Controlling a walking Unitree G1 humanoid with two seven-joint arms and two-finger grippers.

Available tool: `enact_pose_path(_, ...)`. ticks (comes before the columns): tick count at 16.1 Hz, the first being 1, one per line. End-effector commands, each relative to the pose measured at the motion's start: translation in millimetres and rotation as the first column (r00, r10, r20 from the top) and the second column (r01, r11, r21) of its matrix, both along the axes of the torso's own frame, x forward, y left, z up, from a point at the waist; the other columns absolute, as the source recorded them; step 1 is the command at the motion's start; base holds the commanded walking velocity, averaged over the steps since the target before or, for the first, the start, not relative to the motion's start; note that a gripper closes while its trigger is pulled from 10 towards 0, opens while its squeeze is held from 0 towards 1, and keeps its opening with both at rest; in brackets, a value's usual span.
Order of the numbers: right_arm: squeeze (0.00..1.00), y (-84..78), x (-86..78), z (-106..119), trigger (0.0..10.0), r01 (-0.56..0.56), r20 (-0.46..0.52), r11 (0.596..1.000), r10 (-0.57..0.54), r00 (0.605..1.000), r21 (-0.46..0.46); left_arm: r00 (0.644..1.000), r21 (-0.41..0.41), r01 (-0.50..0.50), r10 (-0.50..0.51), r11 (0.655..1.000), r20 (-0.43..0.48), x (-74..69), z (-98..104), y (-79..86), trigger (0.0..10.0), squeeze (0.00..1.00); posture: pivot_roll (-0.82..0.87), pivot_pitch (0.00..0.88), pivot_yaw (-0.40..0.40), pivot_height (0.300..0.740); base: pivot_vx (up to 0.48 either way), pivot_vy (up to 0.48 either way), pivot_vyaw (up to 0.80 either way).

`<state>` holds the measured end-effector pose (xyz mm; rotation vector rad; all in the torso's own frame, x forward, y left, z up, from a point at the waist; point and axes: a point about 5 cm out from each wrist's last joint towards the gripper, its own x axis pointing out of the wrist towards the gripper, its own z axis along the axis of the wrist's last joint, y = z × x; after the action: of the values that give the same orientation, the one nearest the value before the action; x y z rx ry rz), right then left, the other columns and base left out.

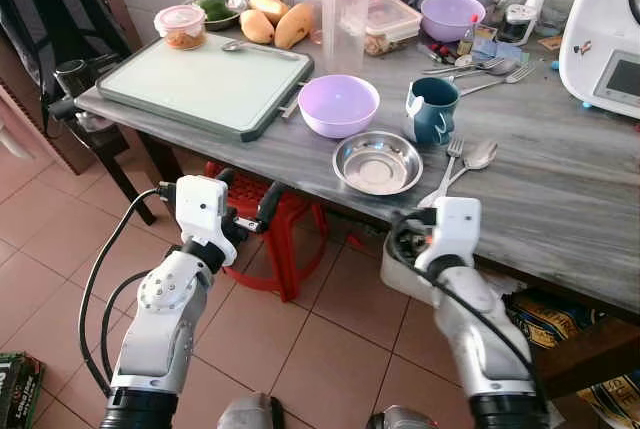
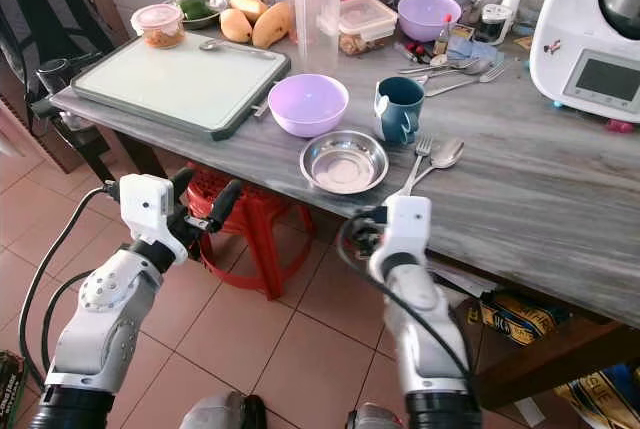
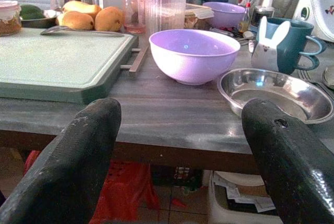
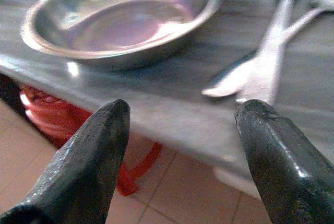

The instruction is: Setting the table

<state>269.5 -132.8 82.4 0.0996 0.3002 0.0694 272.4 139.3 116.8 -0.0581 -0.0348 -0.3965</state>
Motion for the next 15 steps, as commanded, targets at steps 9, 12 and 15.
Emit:
enact_pose_path(9, 0.00, 4.0, 15.3, 1.9, 10.0, -0.078, -0.006, 0.997, 0.078, 0.997, -0.010, 1.000, 0.011, 0.000, 0.000, 1.000, 0.000, -1.3, -0.1, 0.0, 10.0, 0.00, 0.01, 0.023, 0.054, 0.740, 0.000, 0.000, 0.00)
enact_pose_path(12, 0.00, 0.6, 26.9, -1.7, 10.0, -0.094, -0.014, 0.995, 0.094, 0.995, -0.010, 1.000, 0.012, -0.001, 0.001, 1.000, -0.002, -2.6, -0.1, 0.2, 10.0, 0.00, 0.02, 0.026, 0.055, 0.740, 0.000, 0.000, 0.00)
enact_pose_path(15, 0.00, -0.2, 31.7, -5.9, 10.0, -0.111, -0.026, 0.994, 0.111, 0.993, 0.002, 1.000, 0.016, 0.000, 0.000, 1.000, -0.004, -3.0, 0.2, 1.0, 10.0, 0.00, 0.02, 0.027, 0.056, 0.740, 0.000, 0.000, 0.00)
